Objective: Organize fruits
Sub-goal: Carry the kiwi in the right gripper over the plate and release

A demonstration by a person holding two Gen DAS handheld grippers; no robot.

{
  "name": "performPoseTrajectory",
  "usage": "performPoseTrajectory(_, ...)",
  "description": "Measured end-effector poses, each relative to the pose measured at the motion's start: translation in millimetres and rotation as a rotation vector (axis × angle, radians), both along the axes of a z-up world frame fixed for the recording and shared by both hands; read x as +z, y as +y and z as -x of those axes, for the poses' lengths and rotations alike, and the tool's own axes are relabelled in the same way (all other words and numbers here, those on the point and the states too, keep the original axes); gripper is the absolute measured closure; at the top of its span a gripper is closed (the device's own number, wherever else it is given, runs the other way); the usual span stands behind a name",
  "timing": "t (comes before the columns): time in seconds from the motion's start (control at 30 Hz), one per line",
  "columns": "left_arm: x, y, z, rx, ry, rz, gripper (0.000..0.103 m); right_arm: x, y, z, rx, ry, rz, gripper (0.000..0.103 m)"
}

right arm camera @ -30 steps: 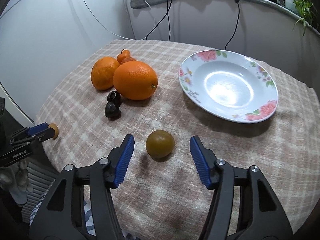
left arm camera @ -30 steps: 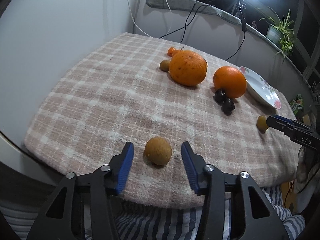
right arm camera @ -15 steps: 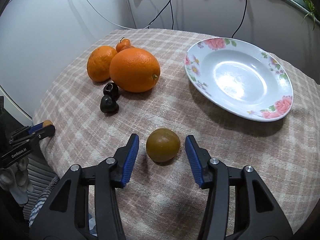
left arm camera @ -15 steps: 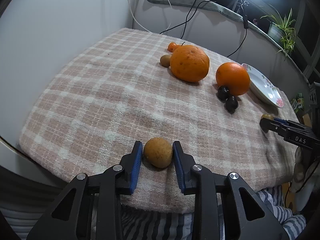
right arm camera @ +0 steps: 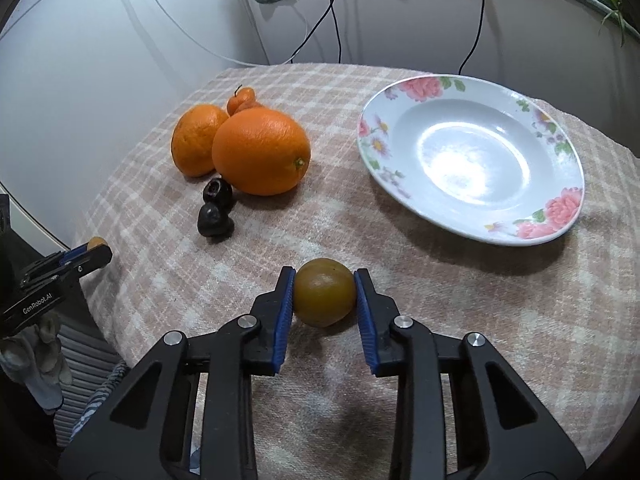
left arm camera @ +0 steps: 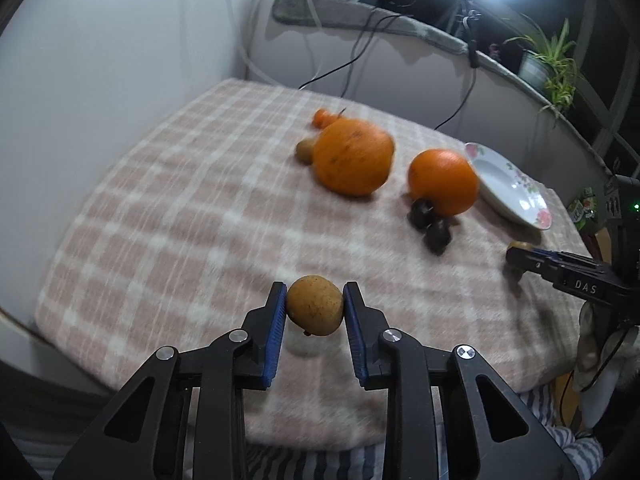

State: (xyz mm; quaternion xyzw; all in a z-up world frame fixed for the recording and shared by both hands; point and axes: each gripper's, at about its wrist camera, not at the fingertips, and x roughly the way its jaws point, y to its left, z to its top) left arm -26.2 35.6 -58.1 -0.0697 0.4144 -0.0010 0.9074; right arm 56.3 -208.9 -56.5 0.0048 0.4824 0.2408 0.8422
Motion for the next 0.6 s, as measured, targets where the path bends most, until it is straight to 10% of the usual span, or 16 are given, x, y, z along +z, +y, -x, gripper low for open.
performPoseTrajectory(0.6, 34, -94, -79, -0.282, -0.121, 0.028, 0.076, 33, -57, -25, -0.117, -0.095, -0.033, 0.073)
